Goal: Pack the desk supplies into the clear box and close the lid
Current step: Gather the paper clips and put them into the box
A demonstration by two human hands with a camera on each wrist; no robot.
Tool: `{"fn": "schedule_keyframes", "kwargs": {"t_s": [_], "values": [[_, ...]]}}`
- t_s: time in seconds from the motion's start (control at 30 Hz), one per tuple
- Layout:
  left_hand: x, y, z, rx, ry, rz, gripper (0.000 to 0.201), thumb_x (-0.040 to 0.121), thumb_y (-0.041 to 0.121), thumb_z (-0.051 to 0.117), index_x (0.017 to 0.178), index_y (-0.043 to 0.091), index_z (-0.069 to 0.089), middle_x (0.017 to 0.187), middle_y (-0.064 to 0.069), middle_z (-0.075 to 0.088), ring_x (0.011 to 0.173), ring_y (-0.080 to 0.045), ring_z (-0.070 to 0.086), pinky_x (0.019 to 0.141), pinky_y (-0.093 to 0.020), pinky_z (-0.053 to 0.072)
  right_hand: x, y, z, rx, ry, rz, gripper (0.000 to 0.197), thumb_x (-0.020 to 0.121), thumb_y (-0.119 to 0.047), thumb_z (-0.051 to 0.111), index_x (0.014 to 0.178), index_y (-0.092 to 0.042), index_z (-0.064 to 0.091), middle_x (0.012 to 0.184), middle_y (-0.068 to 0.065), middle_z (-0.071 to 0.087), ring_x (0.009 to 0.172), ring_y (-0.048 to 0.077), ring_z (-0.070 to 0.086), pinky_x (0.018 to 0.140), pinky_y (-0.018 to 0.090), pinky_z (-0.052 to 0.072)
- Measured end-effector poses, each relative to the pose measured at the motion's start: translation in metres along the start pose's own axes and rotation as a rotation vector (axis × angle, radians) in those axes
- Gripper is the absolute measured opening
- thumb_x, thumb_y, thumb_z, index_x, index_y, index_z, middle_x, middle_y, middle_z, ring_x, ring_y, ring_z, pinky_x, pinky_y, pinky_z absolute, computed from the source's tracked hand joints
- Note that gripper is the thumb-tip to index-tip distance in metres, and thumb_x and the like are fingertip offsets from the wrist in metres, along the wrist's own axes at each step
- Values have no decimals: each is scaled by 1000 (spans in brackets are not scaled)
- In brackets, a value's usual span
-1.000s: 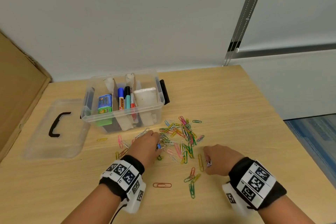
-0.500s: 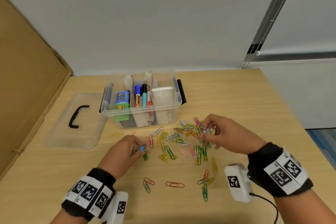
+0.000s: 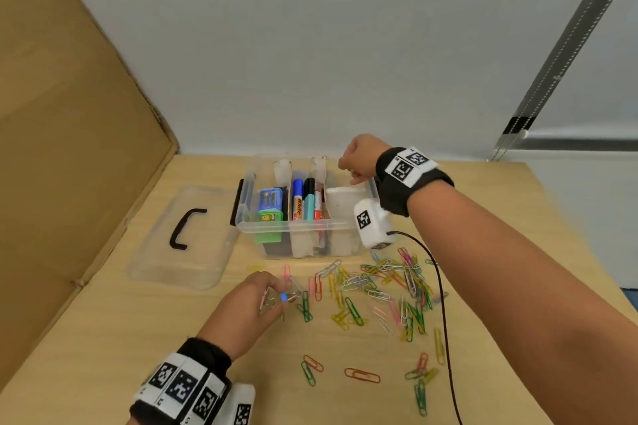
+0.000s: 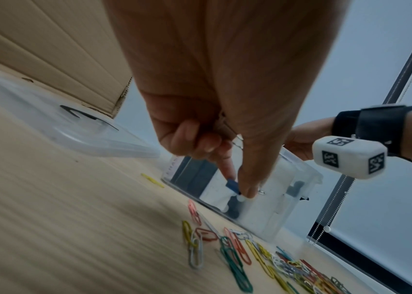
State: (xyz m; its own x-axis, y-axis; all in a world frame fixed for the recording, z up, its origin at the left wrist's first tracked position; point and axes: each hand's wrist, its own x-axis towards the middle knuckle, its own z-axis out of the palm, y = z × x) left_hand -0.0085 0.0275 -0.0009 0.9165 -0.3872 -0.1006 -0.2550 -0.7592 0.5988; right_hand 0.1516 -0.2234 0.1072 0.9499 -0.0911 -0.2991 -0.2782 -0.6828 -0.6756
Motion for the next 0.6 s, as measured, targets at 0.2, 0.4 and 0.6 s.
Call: {"fn": "schedule_keyframes", "kwargs": {"t_s": [0.2,0.4,0.6], "values": [[0,-9,-1,22,-1,-15,10,89,32,60,96,32,53,91,20,51,78,3,51,64,-9,37,28,-14,13,-433,-138,3,28,82,-23,71,102,-4,68,98,14,73,91,30,71,88,45,56],[0,-10,-1,25,-27,-8,9,90,34,59,96,33,52,92,24,49,81,5,51,66,-9,38,33,-11,10,-702,-156,-78,42,89,-22,61,130,-17,56,131,4,58,118,25,57,102,37,44],[-10,-3,-6,27,-42,6,13,90,36,58,95,40,47,95,22,50,80,3,51,67,-10,39,-34,18,5,-298,245,-263,31,95,-14,40,119,-15,61,120,6,63,106,23,59,90,31,48]]}}
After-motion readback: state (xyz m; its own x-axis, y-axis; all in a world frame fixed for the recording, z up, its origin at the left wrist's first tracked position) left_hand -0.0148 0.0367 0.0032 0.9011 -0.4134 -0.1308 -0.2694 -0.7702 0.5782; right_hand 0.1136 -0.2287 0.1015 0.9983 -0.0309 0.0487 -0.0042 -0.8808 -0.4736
